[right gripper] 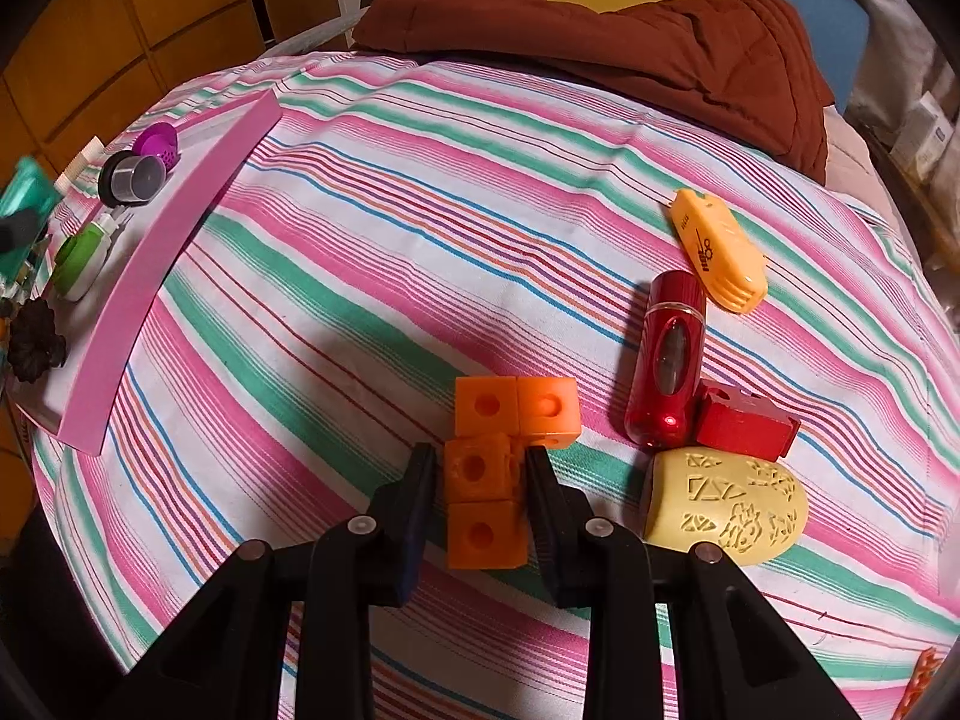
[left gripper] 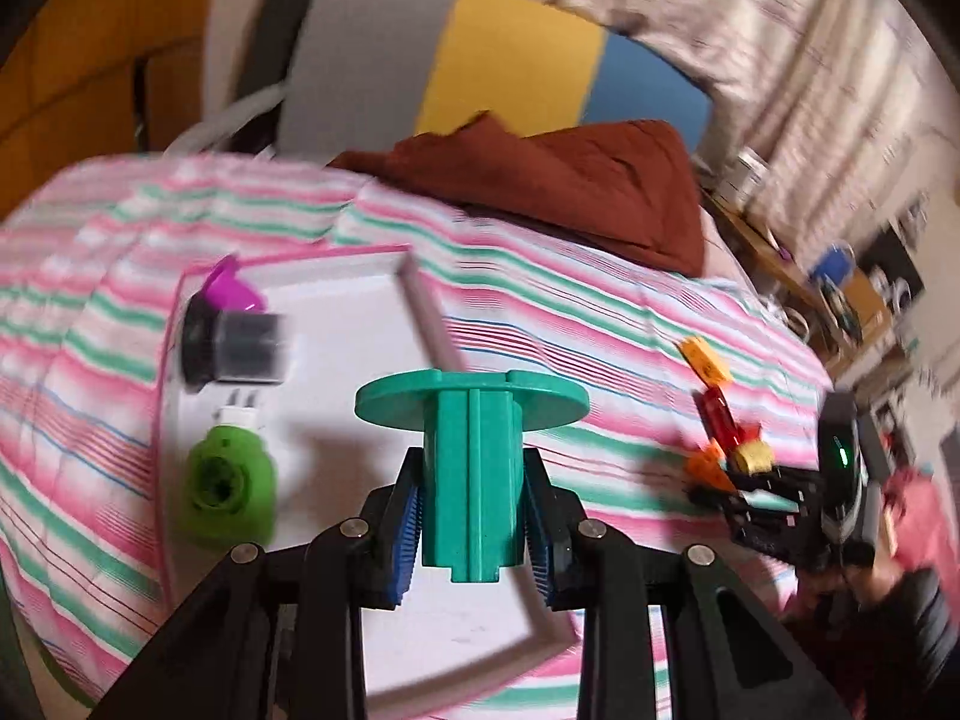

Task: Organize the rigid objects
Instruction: 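Carry the teal spool into the tray with the left gripper and lower it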

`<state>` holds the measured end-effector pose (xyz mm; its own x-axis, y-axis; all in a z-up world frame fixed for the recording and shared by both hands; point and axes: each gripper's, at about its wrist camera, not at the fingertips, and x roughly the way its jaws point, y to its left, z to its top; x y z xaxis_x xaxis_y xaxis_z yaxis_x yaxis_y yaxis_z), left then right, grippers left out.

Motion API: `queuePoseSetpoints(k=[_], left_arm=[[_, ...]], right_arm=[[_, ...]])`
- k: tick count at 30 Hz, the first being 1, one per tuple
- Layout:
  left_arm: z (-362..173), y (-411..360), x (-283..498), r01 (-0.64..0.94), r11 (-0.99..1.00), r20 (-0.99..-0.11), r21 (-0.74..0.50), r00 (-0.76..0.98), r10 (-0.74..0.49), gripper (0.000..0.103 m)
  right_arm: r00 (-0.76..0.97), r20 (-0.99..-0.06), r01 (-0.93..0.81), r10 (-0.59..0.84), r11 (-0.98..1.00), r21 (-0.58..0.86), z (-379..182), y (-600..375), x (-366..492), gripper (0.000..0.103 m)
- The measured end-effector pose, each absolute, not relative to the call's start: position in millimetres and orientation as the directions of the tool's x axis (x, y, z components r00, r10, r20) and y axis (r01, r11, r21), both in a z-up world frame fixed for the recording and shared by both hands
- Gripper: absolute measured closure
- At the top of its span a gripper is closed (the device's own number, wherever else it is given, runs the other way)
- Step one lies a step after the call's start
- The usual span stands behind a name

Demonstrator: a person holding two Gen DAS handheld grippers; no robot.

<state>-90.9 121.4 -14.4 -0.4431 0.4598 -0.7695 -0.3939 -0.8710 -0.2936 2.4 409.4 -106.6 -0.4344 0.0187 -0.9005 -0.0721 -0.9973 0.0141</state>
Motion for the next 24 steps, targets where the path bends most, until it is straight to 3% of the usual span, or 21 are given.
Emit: queuePoseSetpoints(k=[12, 24], left_arm=[[-44.0, 103.1, -203.9, -0.2, -0.904, -0.823, -0.377, -0.375, 0.426, 0.073], [-72.0, 123.6, -256.8, -0.171, -0.956, -0.882, -0.238, -0.375, 0.286, 0.071]], right_arm=[[-0.432, -0.901, -0.055, 0.034, -0.998, -0.011, -105.4, 407.9, 3.0, 0.072], [-0.43, -0.902, -0.044, 0.041, -0.999, -0.024, -104.9, 405.0, 1.9, 0.072]])
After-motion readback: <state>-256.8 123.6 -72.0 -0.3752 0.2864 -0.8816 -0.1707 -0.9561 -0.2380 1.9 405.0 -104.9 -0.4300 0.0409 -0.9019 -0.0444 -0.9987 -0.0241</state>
